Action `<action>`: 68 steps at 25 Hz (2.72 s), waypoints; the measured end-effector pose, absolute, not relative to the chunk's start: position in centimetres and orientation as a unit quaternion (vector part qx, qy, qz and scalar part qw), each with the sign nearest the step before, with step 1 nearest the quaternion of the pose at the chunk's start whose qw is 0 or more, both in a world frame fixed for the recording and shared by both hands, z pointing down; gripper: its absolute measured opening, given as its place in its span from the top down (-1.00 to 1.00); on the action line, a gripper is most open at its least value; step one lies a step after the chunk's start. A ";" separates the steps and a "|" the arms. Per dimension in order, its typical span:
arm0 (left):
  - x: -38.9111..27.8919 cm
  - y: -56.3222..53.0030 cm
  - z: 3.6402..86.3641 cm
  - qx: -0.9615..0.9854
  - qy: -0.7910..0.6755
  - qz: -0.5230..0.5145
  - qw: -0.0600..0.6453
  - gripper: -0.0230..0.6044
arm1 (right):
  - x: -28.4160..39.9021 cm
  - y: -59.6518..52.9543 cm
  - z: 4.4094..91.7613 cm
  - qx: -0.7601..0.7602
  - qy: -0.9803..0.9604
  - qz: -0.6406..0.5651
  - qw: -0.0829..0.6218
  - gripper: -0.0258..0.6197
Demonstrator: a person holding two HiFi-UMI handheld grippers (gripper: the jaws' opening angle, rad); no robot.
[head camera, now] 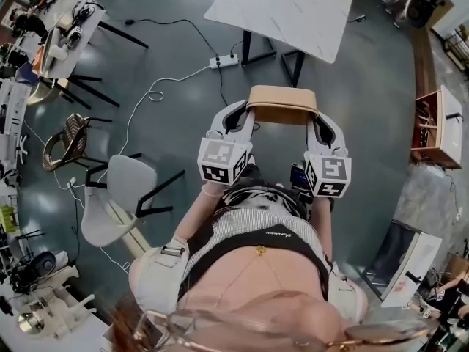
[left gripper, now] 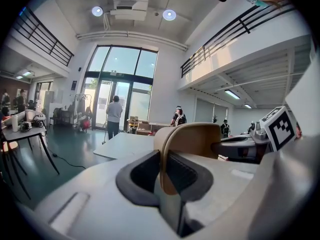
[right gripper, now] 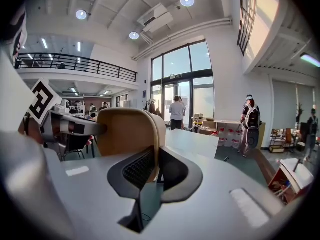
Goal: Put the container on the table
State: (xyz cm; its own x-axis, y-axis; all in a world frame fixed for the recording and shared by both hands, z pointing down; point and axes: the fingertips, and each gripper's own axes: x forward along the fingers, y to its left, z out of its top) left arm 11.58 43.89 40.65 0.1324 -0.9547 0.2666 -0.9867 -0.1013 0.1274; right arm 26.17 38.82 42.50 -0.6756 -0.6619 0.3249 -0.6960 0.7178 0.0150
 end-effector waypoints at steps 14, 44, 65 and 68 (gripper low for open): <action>3.9 42.1 40.2 0.738 -0.660 0.050 0.131 0.81 | 18.6 37.4 42.2 0.380 -0.911 0.048 0.151 0.74; -0.5 24.4 39.8 0.704 -0.695 0.068 0.131 0.82 | 13.6 18.3 42.1 0.330 -0.931 0.056 0.147 0.74; 0.6 17.7 40.7 0.689 -0.706 0.060 0.151 0.81 | 14.5 11.0 42.7 0.314 -0.935 0.054 0.159 0.75; 0.2 16.6 40.9 0.698 -0.697 0.061 0.152 0.81 | 14.2 10.1 42.8 0.327 -0.930 0.055 0.160 0.75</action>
